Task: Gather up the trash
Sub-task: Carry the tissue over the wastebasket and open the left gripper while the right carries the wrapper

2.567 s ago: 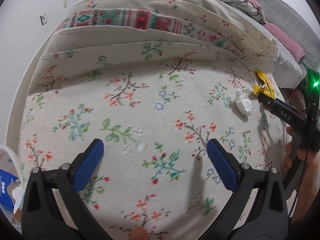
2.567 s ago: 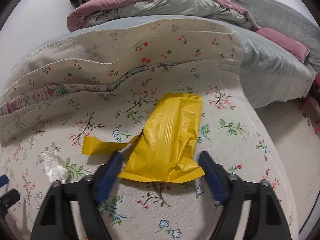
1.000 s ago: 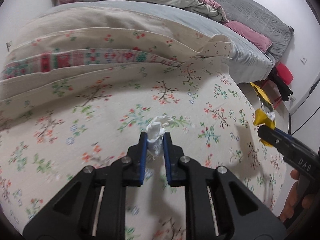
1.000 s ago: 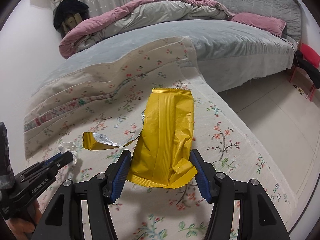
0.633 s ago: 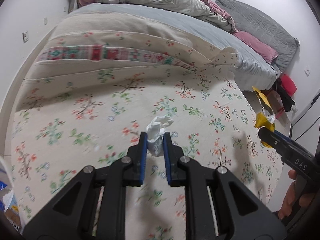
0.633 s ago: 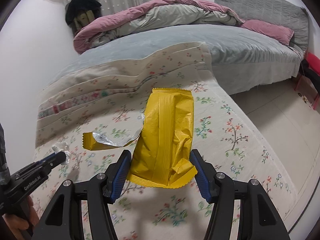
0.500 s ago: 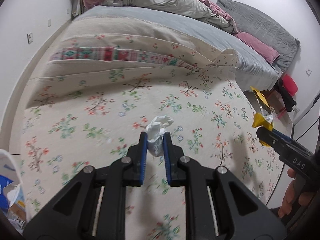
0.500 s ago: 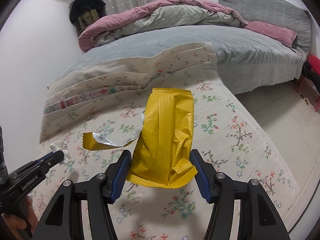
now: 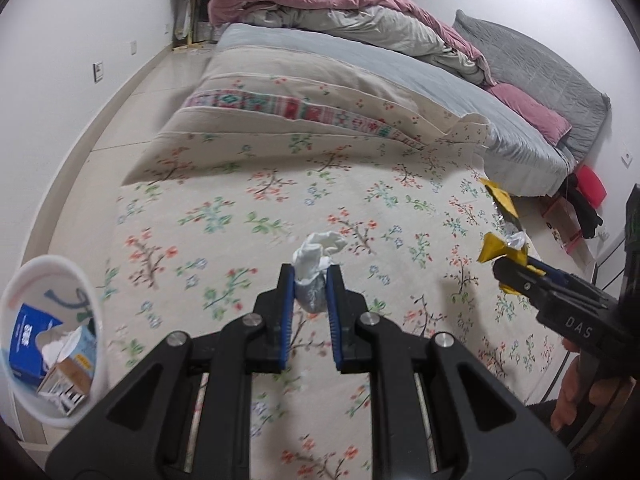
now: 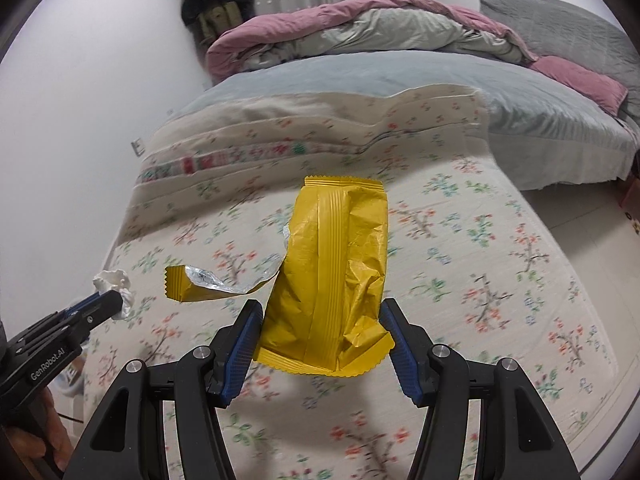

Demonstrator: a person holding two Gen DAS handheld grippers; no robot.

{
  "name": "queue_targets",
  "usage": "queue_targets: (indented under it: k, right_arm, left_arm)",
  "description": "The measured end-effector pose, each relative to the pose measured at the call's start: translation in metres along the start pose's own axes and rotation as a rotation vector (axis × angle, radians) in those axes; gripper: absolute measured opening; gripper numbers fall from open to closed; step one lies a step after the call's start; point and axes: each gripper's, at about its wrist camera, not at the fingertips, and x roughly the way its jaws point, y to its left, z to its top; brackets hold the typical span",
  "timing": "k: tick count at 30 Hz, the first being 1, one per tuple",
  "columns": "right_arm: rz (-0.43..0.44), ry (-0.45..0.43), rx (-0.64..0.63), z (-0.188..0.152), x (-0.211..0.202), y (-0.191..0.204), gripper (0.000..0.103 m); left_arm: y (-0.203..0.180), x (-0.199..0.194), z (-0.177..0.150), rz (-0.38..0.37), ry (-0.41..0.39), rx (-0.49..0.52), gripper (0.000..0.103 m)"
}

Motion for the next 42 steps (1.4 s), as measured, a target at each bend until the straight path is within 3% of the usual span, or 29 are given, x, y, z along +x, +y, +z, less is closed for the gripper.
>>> queue_targets:
  k: [9,22,29,42]
  right_arm:
    - [0.063,0.023,-0.055,-0.003,0.006,0.045,0.061]
    - [0.141,0.059,-0.148,-0.009,0.022,0.111,0.061]
    - [0.175,0.076,-0.192,-0.014,0.028,0.144,0.061]
    - [0.236,0.111,-0.275,-0.029,0.040,0.207,0.061]
  left_arm:
    - [0.032,-0.032,-0.010,0.042,-0.045,-0.033,0.017]
    - [0.107,-0.067,-0.022,0.121,-0.075,-0.186,0.017]
    - [0.150,-0.080,-0.036,0.182,-0.068,-0.270,0.017]
    - [0.215,-0.079,-0.061,0.200,-0.030,-0.400,0.018]
